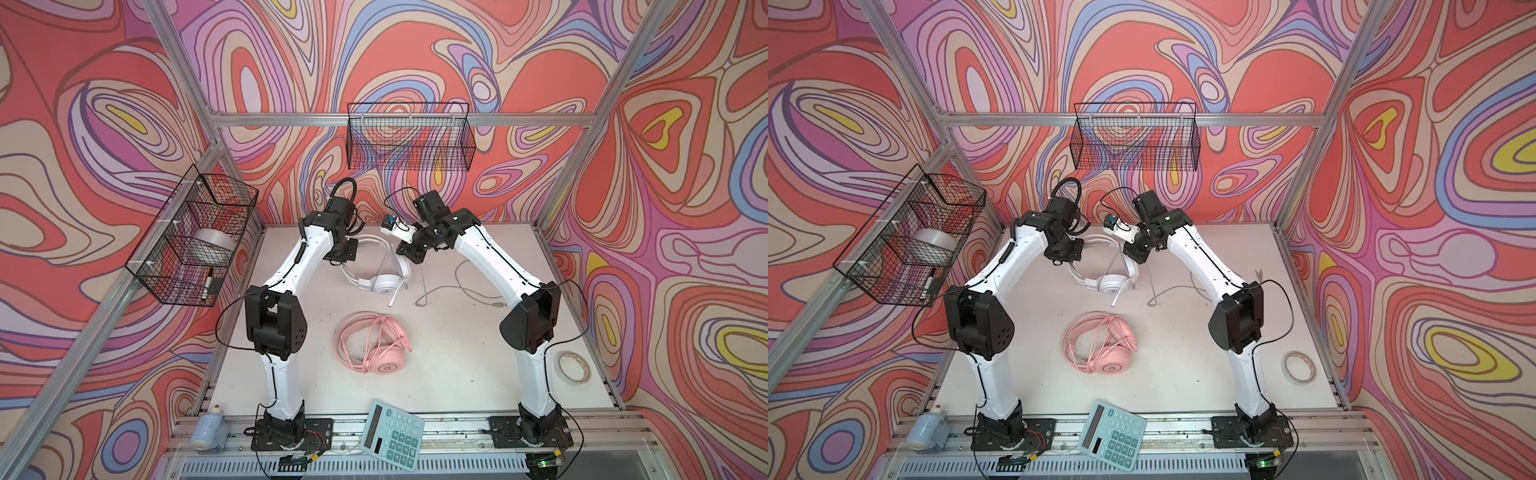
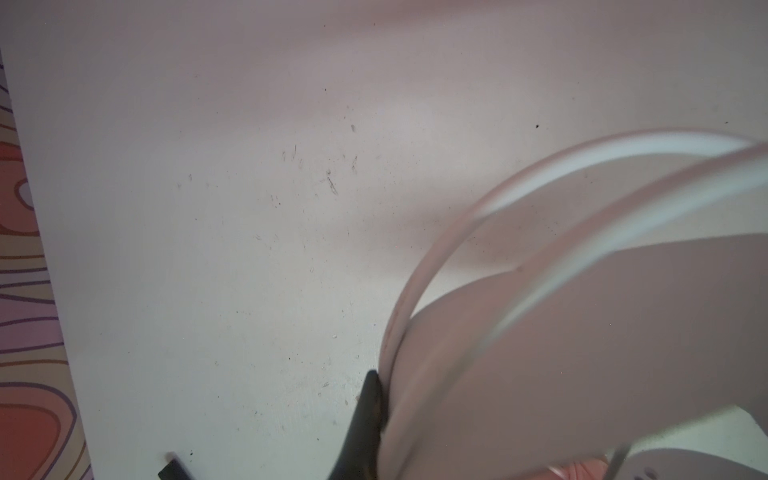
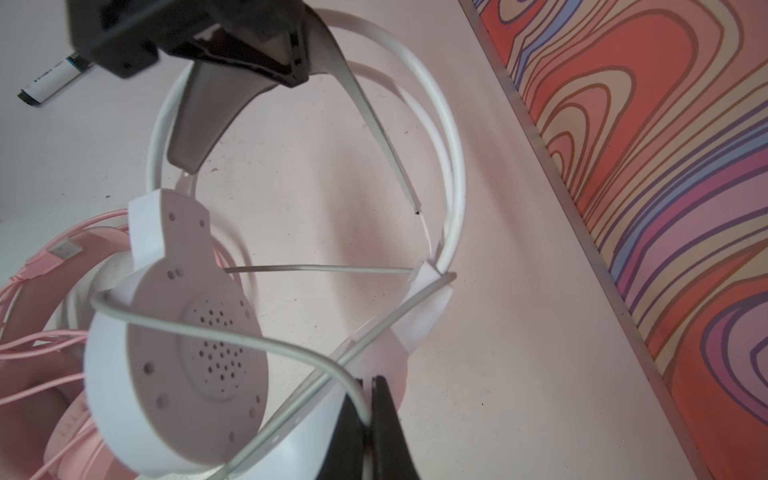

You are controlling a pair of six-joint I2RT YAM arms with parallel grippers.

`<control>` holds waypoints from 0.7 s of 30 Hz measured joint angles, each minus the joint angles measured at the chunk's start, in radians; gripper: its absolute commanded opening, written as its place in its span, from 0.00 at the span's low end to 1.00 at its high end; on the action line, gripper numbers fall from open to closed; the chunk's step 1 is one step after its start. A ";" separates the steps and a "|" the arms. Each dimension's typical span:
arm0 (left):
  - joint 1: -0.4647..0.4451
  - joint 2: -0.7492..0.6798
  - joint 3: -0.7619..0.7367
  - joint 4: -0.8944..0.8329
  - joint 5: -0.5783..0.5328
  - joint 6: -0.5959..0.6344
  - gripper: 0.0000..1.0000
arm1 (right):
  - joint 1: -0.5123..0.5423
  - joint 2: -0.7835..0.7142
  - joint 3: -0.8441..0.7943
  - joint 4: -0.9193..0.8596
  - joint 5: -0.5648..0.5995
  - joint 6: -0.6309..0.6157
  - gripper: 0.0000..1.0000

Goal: Wrap the headphones

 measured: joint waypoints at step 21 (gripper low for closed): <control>-0.001 -0.032 -0.039 0.064 0.077 0.063 0.00 | -0.090 0.026 -0.101 0.144 -0.193 0.145 0.01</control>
